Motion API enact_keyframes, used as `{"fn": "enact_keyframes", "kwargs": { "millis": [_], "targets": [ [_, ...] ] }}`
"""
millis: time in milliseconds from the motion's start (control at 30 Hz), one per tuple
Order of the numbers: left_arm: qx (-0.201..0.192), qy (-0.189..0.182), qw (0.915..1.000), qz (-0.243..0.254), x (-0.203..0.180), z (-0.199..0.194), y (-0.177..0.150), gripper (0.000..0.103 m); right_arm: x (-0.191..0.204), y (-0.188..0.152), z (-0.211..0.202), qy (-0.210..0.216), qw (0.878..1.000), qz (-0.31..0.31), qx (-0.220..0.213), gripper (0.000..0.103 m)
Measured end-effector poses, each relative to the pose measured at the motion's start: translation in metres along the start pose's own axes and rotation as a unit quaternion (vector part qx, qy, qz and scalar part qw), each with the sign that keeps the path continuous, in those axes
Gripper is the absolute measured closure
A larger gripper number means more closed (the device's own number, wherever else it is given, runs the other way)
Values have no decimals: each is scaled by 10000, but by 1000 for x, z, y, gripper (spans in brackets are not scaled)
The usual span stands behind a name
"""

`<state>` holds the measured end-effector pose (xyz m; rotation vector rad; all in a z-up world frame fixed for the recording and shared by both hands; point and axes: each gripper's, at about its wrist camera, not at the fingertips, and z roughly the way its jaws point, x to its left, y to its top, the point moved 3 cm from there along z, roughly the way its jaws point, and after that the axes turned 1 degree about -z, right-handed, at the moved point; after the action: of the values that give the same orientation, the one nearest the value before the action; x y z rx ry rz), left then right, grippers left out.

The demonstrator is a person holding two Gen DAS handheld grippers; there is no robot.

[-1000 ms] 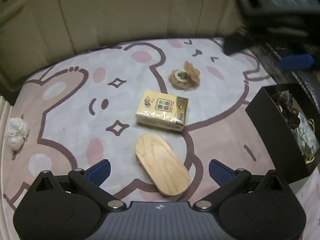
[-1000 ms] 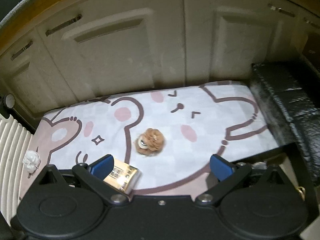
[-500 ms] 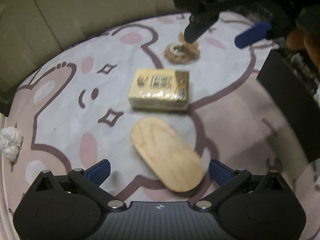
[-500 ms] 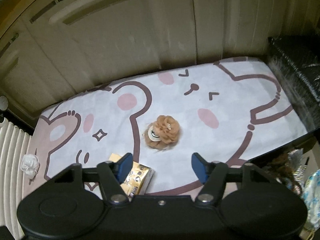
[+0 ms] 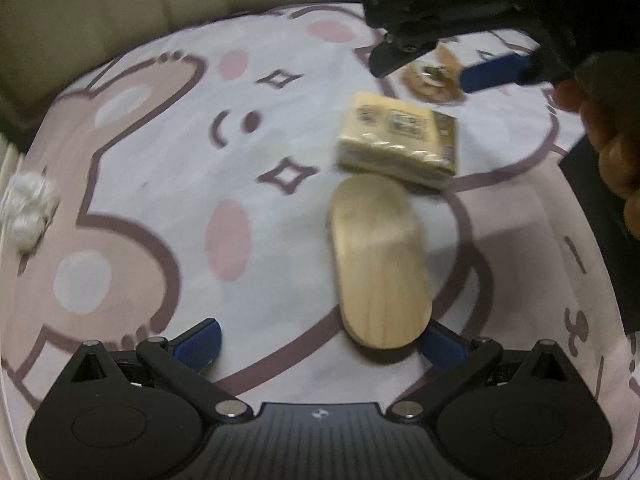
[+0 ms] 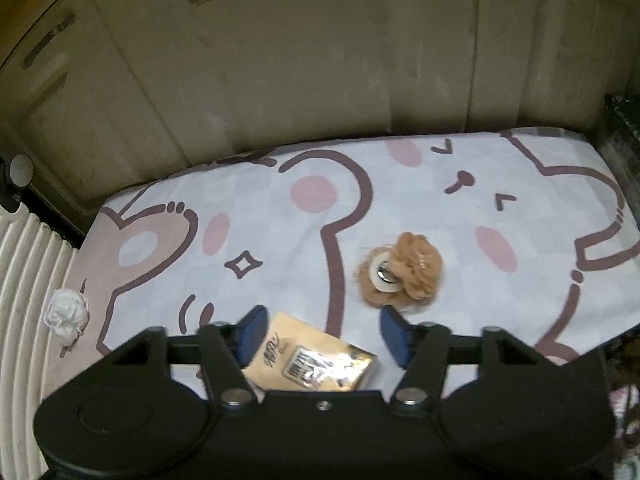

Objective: Organize objects
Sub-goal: 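Lift the tissue pack with the right tool while the left tool approaches the wooden board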

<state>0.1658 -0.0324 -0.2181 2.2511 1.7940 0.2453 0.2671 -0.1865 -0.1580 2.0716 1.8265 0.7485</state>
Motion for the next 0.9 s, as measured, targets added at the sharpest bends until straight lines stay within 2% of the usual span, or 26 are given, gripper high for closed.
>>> {"fn": "enact_keyframes", "kwargs": {
  "millis": [200,400,633,767,900],
  "targets": [
    [41,188,9995,-262,20,0,-3,0,14,-3,16,-103,9998,-150,23,15],
    [26,282,9988,-403,30,1,-1,0,20,-11,31,-711,9960,-508,198,11],
    [8,387,9981,-480,30,2,4,0,4,-15,26,-756,9951,-419,479,9],
    [-1,455,9976,-527,31,3,7,0,-12,-20,24,-722,9945,-153,749,4],
    [0,540,9963,-670,35,5,11,0,-30,-26,23,-598,9912,456,1087,2]
  ]
}}
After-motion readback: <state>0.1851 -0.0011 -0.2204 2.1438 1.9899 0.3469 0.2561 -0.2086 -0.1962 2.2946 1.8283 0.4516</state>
